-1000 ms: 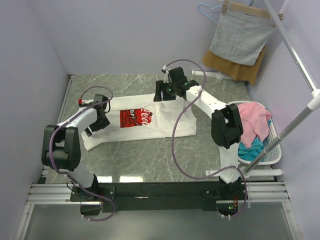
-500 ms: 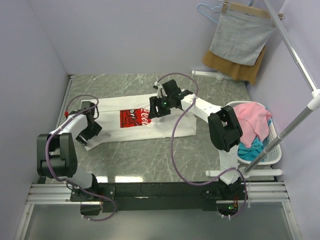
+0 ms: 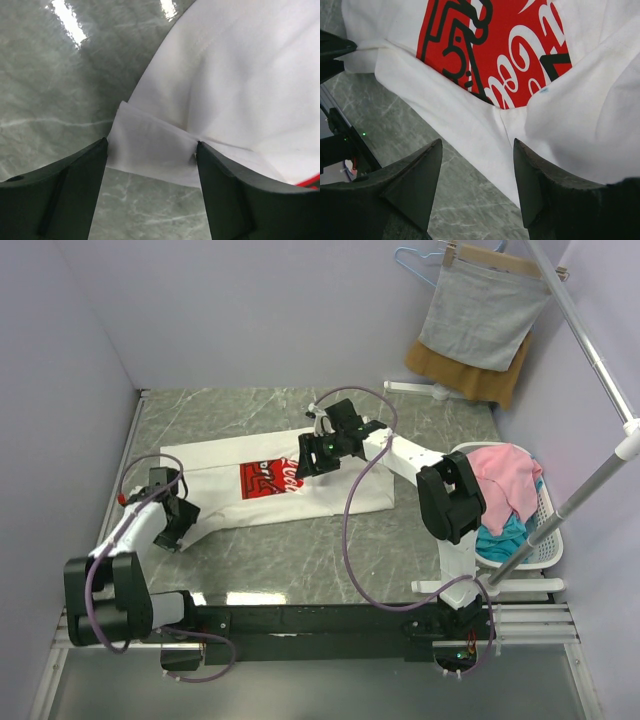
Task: Fold and stack the t-shirts
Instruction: Fold the other side of the tshirt into a rectangle
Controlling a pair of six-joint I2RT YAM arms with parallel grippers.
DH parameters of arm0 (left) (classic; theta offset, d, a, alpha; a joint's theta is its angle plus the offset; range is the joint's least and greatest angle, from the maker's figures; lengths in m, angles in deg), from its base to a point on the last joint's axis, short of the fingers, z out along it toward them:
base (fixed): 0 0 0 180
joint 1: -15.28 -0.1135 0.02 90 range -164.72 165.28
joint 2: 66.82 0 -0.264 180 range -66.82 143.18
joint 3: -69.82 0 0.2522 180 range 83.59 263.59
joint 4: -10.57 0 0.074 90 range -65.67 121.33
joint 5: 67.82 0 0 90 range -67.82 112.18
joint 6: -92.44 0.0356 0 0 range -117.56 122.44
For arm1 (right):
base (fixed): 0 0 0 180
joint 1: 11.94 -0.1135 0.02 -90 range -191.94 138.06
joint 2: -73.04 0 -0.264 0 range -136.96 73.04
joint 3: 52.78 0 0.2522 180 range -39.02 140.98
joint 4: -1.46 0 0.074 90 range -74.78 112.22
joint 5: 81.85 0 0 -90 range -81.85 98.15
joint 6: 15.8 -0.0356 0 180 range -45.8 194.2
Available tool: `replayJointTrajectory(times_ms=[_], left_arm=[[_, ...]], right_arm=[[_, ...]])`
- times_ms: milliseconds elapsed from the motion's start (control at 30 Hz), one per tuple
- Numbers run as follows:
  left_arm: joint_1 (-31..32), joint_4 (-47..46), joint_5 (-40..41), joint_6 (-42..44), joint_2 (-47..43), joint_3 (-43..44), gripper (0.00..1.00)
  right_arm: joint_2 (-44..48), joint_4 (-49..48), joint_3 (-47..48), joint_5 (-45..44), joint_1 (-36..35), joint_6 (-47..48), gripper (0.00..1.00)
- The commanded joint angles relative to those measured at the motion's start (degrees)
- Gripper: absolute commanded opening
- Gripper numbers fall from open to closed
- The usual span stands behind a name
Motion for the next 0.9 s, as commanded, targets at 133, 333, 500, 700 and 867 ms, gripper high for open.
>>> replayJointTrajectory(times_ms=[133,333,500,700,867], left_arm=[[0.0,-0.4,2.0,-4.3,-6.5,-2.3,0.68],[0.0,0.0,3.0,-2.0,-2.9,-1.6,0.07],[0.0,2.3,5.7,-0.9,-2.8,-0.5,0.07],[0.1,3.1,5.0,-1.1,-6.3,-0.4,0.59],[0.1,3.4,5.1,-1.3,-6.5,-1.2,0.65]], right_arm=[[1.8,-0.2,0.9,1.4,0.5,0.9,0.66],[1.9,0.4,1.0,0.1,0.5,1.1,0.66],[1.8,0.8,1.0,-0.2,0.5,1.2,0.66],[1.3,1.0,1.4,0.0,0.6,1.3,0.66],[1.1,1.3,1.6,-0.3,0.5,1.3,0.66]])
